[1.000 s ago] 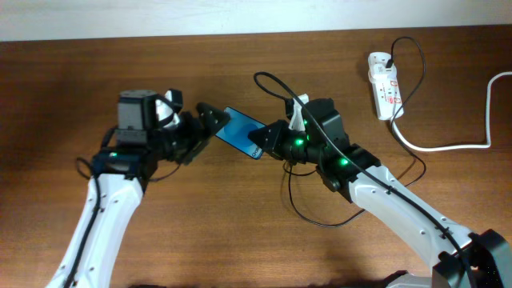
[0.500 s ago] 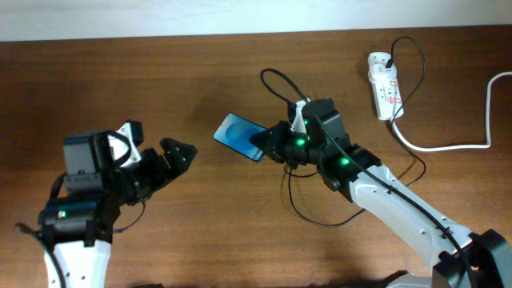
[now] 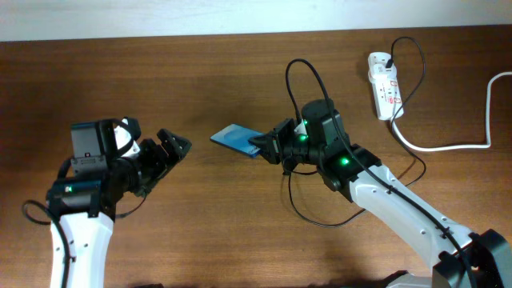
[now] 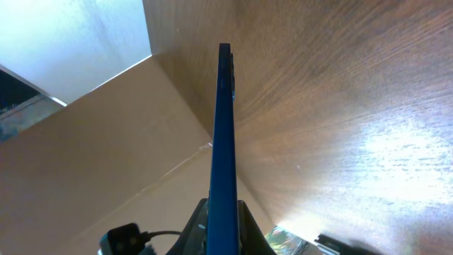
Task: Plug charger to phone and switch on socket
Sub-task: 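Open the left gripper and pull it back from the phone, then move the left gripper back and grasp the phone's other end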
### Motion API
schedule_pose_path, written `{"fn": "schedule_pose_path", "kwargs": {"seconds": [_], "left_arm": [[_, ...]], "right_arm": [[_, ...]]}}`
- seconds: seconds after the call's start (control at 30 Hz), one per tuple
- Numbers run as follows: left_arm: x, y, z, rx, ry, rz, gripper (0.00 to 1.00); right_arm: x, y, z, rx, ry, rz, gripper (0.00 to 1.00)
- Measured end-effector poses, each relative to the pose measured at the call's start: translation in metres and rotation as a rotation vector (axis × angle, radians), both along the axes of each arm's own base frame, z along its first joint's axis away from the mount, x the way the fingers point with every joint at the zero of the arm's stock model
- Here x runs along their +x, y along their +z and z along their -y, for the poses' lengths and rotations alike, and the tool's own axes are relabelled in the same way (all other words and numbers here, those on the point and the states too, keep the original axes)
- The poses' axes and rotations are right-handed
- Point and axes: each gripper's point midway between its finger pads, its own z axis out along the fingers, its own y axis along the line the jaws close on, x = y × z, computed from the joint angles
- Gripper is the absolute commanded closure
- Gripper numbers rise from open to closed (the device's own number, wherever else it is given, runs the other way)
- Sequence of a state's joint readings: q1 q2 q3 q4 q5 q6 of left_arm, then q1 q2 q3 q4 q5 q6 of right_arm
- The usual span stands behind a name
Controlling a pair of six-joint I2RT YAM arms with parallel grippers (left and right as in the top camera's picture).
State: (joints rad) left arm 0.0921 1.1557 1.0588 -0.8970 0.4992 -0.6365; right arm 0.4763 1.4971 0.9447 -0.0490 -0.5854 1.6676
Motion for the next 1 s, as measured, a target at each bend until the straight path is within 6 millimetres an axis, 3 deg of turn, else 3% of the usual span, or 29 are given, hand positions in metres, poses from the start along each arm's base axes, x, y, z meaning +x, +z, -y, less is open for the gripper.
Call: {"fn": "schedule_pose_path", "kwargs": {"seconds": [0.3, 0.5, 0.6, 0.8, 0.83, 1.0], "left_arm": [[0.001, -0.008, 0.018, -0.265, 0.162, -0.213, 0.01], [0.001, -0.013, 0.032, -0.456, 0.314, -0.408, 0.01], [0.003, -0.013, 0.039, -0.523, 0.369, -0.480, 0.01], [0.034, 0.012, 0.056, -0.636, 0.368, -0.391, 0.00], [0.037, 0.015, 0.059, -0.650, 0.367, -0.383, 0.04], [0.037, 0.017, 0.070, -0.678, 0.398, -0.422, 0.09]], "right_arm": [[-0.001, 0.001, -0.001, 0.011, 0.006, -0.007, 0.96], [0.011, 0.029, -0.010, 0.086, 0.019, 0.117, 0.96], [0.011, 0.032, -0.011, 0.093, 0.022, 0.126, 0.96], [0.010, 0.032, -0.011, 0.096, 0.027, 0.125, 0.96], [0.010, 0.032, -0.011, 0.097, 0.030, 0.124, 0.96], [0.011, 0.044, -0.015, 0.133, 0.049, 0.168, 0.96]]}}
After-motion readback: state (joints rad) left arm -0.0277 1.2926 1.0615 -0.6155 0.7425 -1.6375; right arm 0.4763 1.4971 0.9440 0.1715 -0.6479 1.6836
